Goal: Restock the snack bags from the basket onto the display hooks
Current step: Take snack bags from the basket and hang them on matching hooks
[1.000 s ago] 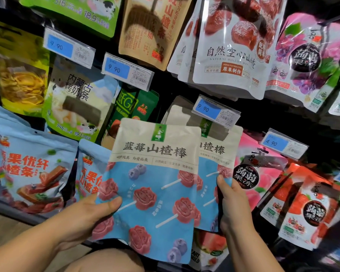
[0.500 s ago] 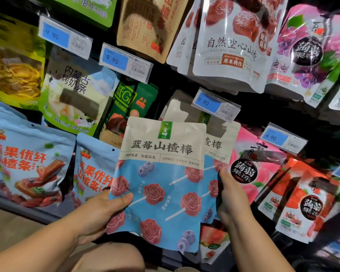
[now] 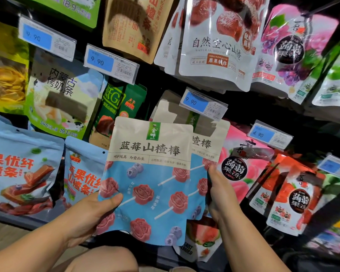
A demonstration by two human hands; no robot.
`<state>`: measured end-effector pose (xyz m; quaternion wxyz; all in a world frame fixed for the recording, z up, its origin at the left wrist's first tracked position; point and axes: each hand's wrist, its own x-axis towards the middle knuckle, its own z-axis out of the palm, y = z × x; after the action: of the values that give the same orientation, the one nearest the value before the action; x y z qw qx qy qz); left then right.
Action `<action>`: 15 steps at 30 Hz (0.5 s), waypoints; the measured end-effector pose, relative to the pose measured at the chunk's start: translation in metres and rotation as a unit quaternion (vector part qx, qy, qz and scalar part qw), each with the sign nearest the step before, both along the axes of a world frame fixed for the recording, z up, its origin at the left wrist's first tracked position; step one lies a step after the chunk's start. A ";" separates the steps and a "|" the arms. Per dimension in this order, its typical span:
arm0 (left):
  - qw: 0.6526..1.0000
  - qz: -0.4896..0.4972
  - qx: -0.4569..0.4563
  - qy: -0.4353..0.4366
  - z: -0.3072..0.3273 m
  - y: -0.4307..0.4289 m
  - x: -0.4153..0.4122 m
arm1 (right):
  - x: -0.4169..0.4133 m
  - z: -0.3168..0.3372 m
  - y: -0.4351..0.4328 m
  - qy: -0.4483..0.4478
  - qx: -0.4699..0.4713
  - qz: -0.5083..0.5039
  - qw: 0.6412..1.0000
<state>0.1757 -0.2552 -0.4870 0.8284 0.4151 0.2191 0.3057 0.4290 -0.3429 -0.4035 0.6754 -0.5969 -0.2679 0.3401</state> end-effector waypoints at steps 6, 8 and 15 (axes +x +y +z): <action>0.999 0.008 0.034 0.009 0.004 0.003 0.003 | 0.013 -0.008 0.001 -0.147 -0.075 -0.039 0.986; 0.998 0.011 0.051 0.019 0.003 0.004 0.003 | 0.014 -0.010 0.000 -0.194 -0.083 -0.059 0.976; 0.998 -0.009 0.063 0.026 0.007 0.001 0.009 | -0.009 -0.001 -0.024 -0.387 0.044 -0.218 0.895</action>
<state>0.1843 -0.2538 -0.4798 0.7975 0.4759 0.2174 0.3004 0.4201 -0.3673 -0.4043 0.6016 -0.6942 -0.3859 -0.0856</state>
